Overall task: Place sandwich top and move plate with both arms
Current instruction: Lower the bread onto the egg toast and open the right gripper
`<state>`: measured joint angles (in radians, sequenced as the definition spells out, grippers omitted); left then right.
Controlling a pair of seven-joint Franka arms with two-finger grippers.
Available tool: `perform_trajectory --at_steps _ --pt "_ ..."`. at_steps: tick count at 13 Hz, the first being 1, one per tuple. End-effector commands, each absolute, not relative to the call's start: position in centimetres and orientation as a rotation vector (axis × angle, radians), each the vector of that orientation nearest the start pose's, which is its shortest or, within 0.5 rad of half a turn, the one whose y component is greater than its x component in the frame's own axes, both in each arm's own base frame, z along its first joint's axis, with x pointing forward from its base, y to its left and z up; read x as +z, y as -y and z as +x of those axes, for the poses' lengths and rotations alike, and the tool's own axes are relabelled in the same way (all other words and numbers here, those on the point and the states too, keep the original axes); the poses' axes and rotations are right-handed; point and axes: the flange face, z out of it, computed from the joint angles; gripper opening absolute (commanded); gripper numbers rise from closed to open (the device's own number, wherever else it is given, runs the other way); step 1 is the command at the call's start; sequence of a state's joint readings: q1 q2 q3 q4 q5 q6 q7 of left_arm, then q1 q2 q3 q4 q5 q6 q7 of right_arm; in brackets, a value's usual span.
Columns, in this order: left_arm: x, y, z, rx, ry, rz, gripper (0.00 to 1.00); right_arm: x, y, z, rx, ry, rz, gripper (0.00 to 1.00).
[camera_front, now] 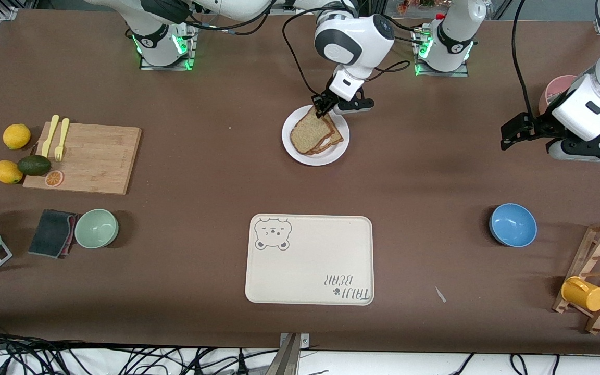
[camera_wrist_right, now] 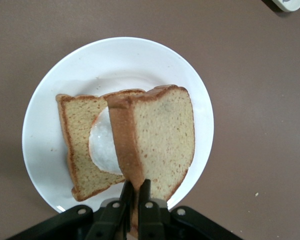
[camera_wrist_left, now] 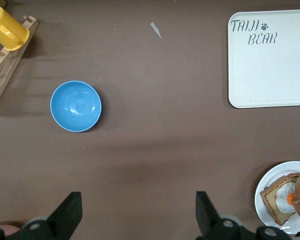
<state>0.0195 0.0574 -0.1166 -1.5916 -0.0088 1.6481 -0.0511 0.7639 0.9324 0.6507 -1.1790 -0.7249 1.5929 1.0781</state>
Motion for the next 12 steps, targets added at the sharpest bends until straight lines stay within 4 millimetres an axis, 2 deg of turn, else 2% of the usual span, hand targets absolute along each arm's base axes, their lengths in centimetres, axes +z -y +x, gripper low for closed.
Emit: perform_trajectory --at_steps 1,2,4,6,7,8,9,11,12 --pt "59.4 5.5 57.0 -0.005 -0.069 -3.126 1.0 26.8 -65.9 30.9 -0.107 0.555 -3.459 0.75" --pt "59.4 5.5 57.0 -0.005 -0.069 -3.126 1.0 26.8 -66.0 30.9 -0.113 0.542 -3.454 0.96" --pt "59.4 5.5 57.0 -0.005 -0.069 -3.126 1.0 27.6 -66.0 30.8 -0.115 0.544 -3.448 0.99" --pt "59.4 5.5 57.0 -0.005 -0.069 -3.126 1.0 29.6 -65.6 31.0 -0.109 0.536 -3.438 1.0" --pt "59.4 5.5 57.0 -0.005 -0.067 -3.126 1.0 31.1 -64.6 31.9 -0.131 0.561 -3.443 1.0" --pt "59.4 5.5 57.0 -0.002 -0.069 -3.126 1.0 33.2 -63.1 32.7 -0.13 0.636 -3.439 1.0" --pt "59.3 5.3 57.0 0.003 -0.055 -3.128 1.0 36.3 -61.0 34.6 -0.078 0.619 -3.419 1.0" --pt "59.2 4.8 57.1 0.004 -0.051 -3.139 1.0 42.2 -57.2 37.6 -0.049 0.461 -3.386 1.0" --pt "59.2 4.8 57.3 0.004 -0.056 -3.139 1.0 44.2 -54.7 38.8 -0.056 0.399 -3.389 1.0"
